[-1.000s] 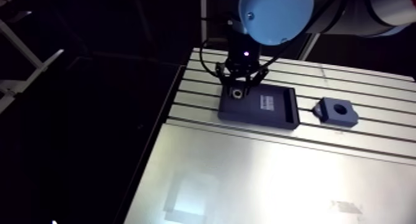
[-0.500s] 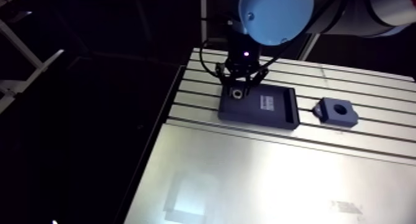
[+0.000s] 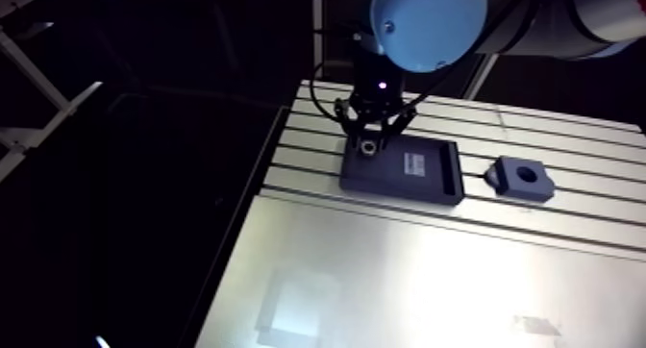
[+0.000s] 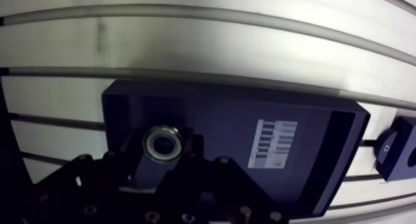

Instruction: Pick up the bearing and press it into the housing until flush.

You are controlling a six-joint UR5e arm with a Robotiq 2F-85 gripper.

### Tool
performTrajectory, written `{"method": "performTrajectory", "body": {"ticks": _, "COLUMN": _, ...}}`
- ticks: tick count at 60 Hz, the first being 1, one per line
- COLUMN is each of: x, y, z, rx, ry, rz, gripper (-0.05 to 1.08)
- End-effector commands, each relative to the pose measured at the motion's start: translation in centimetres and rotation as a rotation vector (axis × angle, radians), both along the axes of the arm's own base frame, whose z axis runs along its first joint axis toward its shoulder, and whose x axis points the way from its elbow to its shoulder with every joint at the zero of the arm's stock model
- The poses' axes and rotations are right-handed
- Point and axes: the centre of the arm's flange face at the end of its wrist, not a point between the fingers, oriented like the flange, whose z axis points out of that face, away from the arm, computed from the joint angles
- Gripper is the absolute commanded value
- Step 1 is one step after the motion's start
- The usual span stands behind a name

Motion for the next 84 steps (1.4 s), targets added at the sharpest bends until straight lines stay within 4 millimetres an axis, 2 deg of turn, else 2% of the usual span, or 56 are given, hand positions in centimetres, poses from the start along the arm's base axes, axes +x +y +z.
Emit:
{"method": "performTrajectory", "body": {"ticks": 1, "x": 0.4, "y": -0.2, "z": 3.3, "rx": -0.006, "ry": 0.034, "rz": 0.026, "gripper": 0.61}}
{"method": "performTrajectory", "body": {"ticks": 4, "x": 0.6, "y": -0.1, "z": 4.4, "rx": -0.005, "ry": 0.034, "rz": 0.031, "gripper": 0.61}}
{"method": "performTrajectory", "body": {"ticks": 8, "x": 0.7, "y": 0.0, "z": 4.9, "rx": -0.005, "ry": 0.034, "rz": 0.031, "gripper": 0.61}}
{"method": "performTrajectory", "body": {"ticks": 10, "x": 0.8, "y": 0.4, "z": 6.1, "rx": -0.003, "ry": 0.04, "rz": 0.027, "gripper": 0.62}}
{"method": "performTrajectory", "body": {"ticks": 17, "x": 0.9, "y": 1.1, "z": 7.5, "rx": -0.005, "ry": 0.048, "rz": 0.048, "gripper": 0.62}}
{"method": "performTrajectory", "body": {"ticks": 19, "x": 0.7, "y": 1.9, "z": 7.8, "rx": -0.006, "ry": 0.051, "rz": 0.051, "gripper": 0.62}}
{"method": "performTrajectory", "body": {"ticks": 20, "x": 0.4, "y": 2.9, "z": 8.0, "rx": -0.007, "ry": 0.054, "rz": 0.047, "gripper": 0.62}}
{"method": "performTrajectory", "body": {"ticks": 21, "x": 0.4, "y": 2.9, "z": 8.0, "rx": -0.007, "ry": 0.054, "rz": 0.047, "gripper": 0.62}}
{"method": "performTrajectory", "body": {"ticks": 23, "x": -0.2, "y": 5.4, "z": 8.5, "rx": -0.009, "ry": 0.059, "rz": 0.033, "gripper": 0.62}}
{"method": "performTrajectory", "body": {"ticks": 24, "x": -0.2, "y": 5.4, "z": 8.5, "rx": -0.009, "ry": 0.059, "rz": 0.033, "gripper": 0.62}}
{"method": "performTrajectory", "body": {"ticks": 25, "x": -0.4, "y": 6.6, "z": 8.8, "rx": -0.009, "ry": 0.06, "rz": 0.029, "gripper": 0.62}}
{"method": "performTrajectory", "body": {"ticks": 26, "x": -0.4, "y": 6.6, "z": 8.8, "rx": -0.009, "ry": 0.06, "rz": 0.029, "gripper": 0.62}}
{"method": "performTrajectory", "body": {"ticks": 27, "x": -0.6, "y": 7.7, "z": 9.2, "rx": -0.01, "ry": 0.064, "rz": 0.024, "gripper": 0.62}}
{"method": "performTrajectory", "body": {"ticks": 36, "x": -1.3, "y": 11.3, "z": 10.3, "rx": -0.011, "ry": 0.082, "rz": 0.012, "gripper": 0.62}}
{"method": "performTrajectory", "body": {"ticks": 38, "x": -1.6, "y": 13.2, "z": 10.6, "rx": -0.01, "ry": 0.085, "rz": 0.005, "gripper": 0.62}}
{"method": "performTrajectory", "body": {"ticks": 41, "x": -1.6, "y": 14.0, "z": 10.8, "rx": -0.009, "ry": 0.09, "rz": 0.003, "gripper": 0.62}}
{"method": "performTrajectory", "body": {"ticks": 42, "x": -1.7, "y": 15.0, "z": 11.0, "rx": -0.009, "ry": 0.092, "rz": 0.0, "gripper": 0.62}}
{"method": "performTrajectory", "body": {"ticks": 52, "x": -2.0, "y": 18.6, "z": 11.0, "rx": -0.006, "ry": 0.091, "rz": -0.018, "gripper": 0.62}}
{"method": "performTrajectory", "body": {"ticks": 65, "x": -1.8, "y": 20.9, "z": 10.7, "rx": -0.005, "ry": 0.072, "rz": -0.028, "gripper": 0.62}}
{"method": "performTrajectory", "body": {"ticks": 84, "x": -1.5, "y": 22.6, "z": 10.3, "rx": -0.006, "ry": 0.063, "rz": -0.028, "gripper": 0.62}}
